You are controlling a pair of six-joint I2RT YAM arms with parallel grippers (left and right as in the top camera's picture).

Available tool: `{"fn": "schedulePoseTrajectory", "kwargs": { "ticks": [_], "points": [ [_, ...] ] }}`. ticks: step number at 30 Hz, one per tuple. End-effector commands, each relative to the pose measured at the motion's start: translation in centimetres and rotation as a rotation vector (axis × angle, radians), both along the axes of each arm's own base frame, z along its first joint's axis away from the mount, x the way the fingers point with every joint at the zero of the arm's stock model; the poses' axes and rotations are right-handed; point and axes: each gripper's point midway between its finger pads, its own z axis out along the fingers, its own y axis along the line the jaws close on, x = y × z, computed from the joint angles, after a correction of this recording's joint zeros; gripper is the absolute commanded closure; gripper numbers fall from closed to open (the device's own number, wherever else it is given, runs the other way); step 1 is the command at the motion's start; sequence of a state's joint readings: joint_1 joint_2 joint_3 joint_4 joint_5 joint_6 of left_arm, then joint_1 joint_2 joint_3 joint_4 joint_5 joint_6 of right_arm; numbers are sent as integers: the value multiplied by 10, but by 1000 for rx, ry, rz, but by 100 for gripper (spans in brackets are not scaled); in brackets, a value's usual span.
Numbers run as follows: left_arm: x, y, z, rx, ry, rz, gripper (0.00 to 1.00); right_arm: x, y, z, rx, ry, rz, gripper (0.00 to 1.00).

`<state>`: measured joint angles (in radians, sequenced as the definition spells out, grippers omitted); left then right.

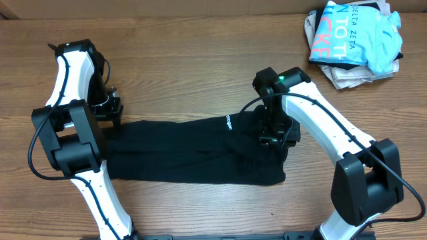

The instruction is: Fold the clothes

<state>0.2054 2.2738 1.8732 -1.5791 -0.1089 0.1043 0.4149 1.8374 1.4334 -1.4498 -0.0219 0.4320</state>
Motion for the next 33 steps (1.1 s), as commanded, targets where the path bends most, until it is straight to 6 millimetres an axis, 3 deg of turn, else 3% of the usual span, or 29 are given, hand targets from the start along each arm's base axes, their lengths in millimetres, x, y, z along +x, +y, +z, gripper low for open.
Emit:
{"fn": "schedulePoseTrajectory", "kwargs": {
  "ticks": [1, 5, 10, 14, 18, 22, 26, 28, 33],
  "points": [
    [8, 4, -3, -8, -46, 47, 39, 15, 2, 14, 43, -85, 24, 48],
    [19, -2, 12, -75, -139, 58, 42, 32, 9, 43, 93, -191, 77, 32],
    [40, -21, 72, -166, -388, 65, 43, 40, 13, 80, 143, -306, 103, 22],
    [30, -28, 119, -147, -510, 77, 40, 32, 11, 94, 157, -333, 102, 16],
    [15, -23, 138, -115, -607, 140, 33, 29, 11, 96, 159, -328, 103, 11],
    [-4, -15, 124, -95, -641, 193, 26, 31, 11, 95, 161, -335, 113, 9],
    [-10, -8, 86, -96, -658, 178, 22, 34, 13, 96, 166, -347, 115, 8],
    [-8, -5, 66, -94, -668, 176, 13, 38, 14, 96, 171, -361, 121, 7],
    [-17, -6, 31, -103, -625, 145, 13, 38, 14, 96, 169, -364, 142, 6]
  ]
}}
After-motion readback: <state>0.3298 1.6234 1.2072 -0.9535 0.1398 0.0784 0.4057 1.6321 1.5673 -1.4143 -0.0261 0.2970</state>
